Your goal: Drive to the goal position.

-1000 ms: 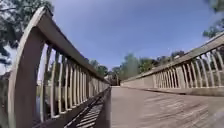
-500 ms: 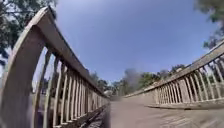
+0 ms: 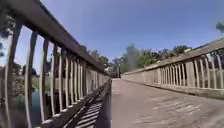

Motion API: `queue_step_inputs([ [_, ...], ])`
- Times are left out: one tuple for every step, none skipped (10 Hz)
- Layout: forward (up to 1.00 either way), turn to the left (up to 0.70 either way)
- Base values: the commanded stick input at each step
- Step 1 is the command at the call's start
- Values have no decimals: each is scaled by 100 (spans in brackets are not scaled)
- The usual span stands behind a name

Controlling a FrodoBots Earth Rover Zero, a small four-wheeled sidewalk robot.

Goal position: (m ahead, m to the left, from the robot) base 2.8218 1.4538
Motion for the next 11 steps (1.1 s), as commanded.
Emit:
queue_step_inputs([
  [45,2],
  [45,2],
  [45,2],
  [45,2],
  [45,2],
  [45,2],
  [45,2],
  [45,2],
  [45,2],
  [45,2],
  [45,2],
])
